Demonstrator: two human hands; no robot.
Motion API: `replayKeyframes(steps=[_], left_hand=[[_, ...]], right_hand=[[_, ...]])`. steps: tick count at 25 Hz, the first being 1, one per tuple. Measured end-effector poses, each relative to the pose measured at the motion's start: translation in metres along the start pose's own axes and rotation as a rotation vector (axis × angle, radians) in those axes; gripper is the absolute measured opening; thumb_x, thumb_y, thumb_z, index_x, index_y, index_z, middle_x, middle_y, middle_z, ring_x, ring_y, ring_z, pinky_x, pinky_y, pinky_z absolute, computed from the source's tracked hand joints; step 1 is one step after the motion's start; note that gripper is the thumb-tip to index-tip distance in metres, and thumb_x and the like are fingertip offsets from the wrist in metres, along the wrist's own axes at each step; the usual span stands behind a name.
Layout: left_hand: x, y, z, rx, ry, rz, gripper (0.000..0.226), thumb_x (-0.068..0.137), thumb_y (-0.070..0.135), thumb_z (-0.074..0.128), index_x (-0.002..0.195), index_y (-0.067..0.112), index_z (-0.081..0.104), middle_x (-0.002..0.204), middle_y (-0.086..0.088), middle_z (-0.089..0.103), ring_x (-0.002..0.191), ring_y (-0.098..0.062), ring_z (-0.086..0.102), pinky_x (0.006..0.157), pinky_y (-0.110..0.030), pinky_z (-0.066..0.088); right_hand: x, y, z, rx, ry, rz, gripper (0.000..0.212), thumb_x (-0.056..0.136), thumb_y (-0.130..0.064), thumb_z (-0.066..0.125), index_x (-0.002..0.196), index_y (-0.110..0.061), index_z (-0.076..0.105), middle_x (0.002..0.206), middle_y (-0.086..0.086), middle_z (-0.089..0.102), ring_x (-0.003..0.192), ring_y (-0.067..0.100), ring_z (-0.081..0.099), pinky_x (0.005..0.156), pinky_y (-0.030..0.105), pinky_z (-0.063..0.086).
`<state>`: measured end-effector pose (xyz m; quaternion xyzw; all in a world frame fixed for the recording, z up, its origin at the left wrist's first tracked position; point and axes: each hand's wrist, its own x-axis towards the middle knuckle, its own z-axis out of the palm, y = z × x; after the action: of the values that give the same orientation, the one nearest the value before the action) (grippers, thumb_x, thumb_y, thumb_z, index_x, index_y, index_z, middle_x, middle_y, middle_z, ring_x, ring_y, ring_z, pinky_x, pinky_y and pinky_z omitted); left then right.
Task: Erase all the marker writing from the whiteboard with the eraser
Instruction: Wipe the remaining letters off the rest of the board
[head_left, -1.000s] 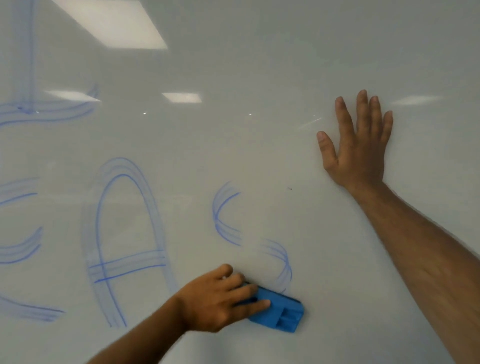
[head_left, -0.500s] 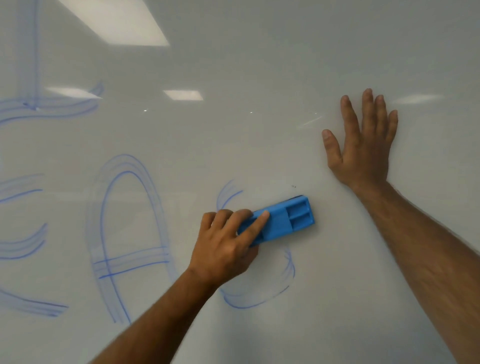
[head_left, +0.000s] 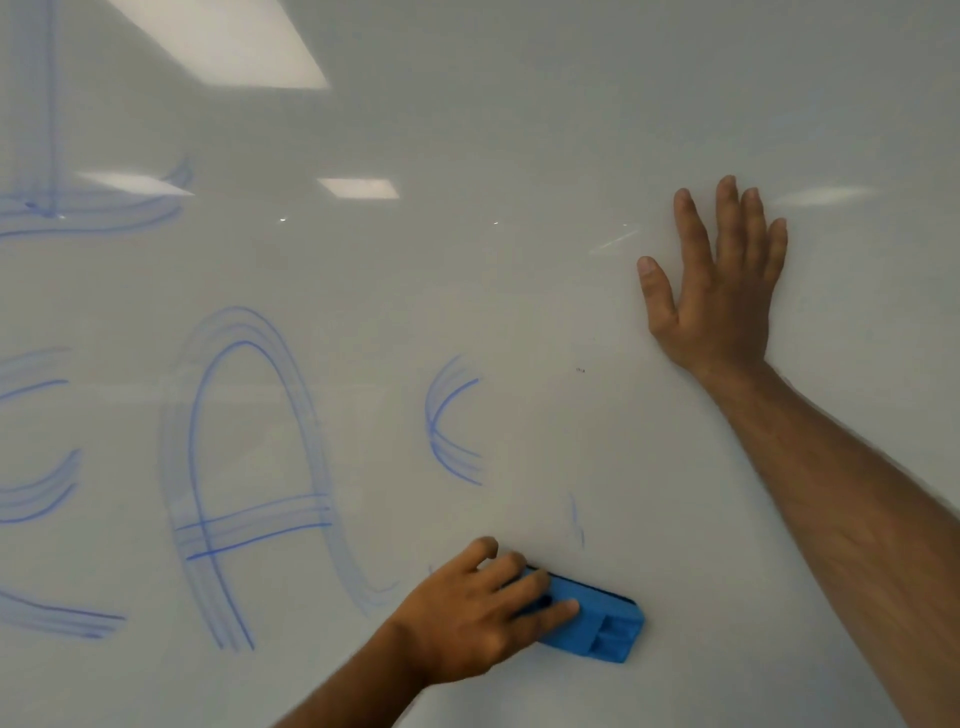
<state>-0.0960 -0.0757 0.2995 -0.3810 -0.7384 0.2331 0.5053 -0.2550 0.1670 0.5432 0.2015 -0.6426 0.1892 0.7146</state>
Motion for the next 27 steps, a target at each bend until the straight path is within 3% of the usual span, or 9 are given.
replayKeyframes(steps=[6,10,14,18,20,27], left_hand=[[0.028,-0.024,-0.007,0.075,0.094,-0.094,0.040,0.099,0.017,0.056,0.138,0.024,0.062,0.111,-0.005,0.067,0.088,-0.026,0.060,0.075,-0.037,0.044],[0.061,-0.066,-0.028,0.180,0.184,-0.260,0.048,0.087,0.017,0.063,0.135,0.023,0.065,0.111,-0.006,0.069,0.086,-0.028,0.060,0.071,-0.039,0.043],[0.071,-0.077,-0.033,0.217,0.248,-0.382,0.053,0.085,0.019,0.064,0.138,0.022,0.056,0.113,-0.005,0.068,0.090,-0.027,0.057,0.072,-0.041,0.042],[0.058,-0.062,-0.024,0.164,0.130,-0.072,0.046,0.090,0.012,0.062,0.135,0.021,0.064,0.110,-0.005,0.068,0.085,-0.027,0.060,0.073,-0.038,0.044],[0.057,-0.066,-0.026,0.184,0.113,-0.003,0.043,0.092,0.012,0.062,0.134,0.021,0.066,0.109,-0.004,0.068,0.083,-0.026,0.060,0.072,-0.037,0.045],[0.097,-0.128,-0.060,0.427,0.311,-0.485,0.055,0.079,0.030,0.070,0.134,0.019,0.066,0.110,-0.007,0.067,0.088,-0.028,0.053,0.072,-0.038,0.032]], right_hand=[[0.000,0.001,0.000,0.001,0.000,0.002,0.064,0.105,-0.056,0.035,0.158,-0.020,0.034,0.165,0.019,0.025,0.152,0.041,0.021,0.122,0.062,0.013],[-0.001,0.001,0.000,0.001,0.007,-0.006,0.064,0.106,-0.055,0.036,0.158,-0.020,0.034,0.164,0.020,0.026,0.152,0.041,0.022,0.122,0.062,0.014],[-0.001,0.001,-0.001,0.001,-0.004,0.001,0.064,0.106,-0.055,0.035,0.159,-0.020,0.033,0.165,0.020,0.025,0.152,0.041,0.021,0.122,0.062,0.014],[-0.001,0.000,-0.002,0.005,0.000,-0.005,0.063,0.106,-0.055,0.034,0.158,-0.019,0.034,0.164,0.020,0.026,0.152,0.041,0.022,0.122,0.063,0.014],[-0.001,0.001,-0.002,0.008,-0.008,0.001,0.064,0.106,-0.056,0.034,0.158,-0.019,0.034,0.165,0.019,0.025,0.152,0.041,0.021,0.122,0.063,0.013],[-0.001,0.001,-0.003,0.006,-0.016,0.001,0.065,0.105,-0.055,0.033,0.158,-0.019,0.033,0.165,0.019,0.025,0.152,0.041,0.021,0.122,0.063,0.014]])
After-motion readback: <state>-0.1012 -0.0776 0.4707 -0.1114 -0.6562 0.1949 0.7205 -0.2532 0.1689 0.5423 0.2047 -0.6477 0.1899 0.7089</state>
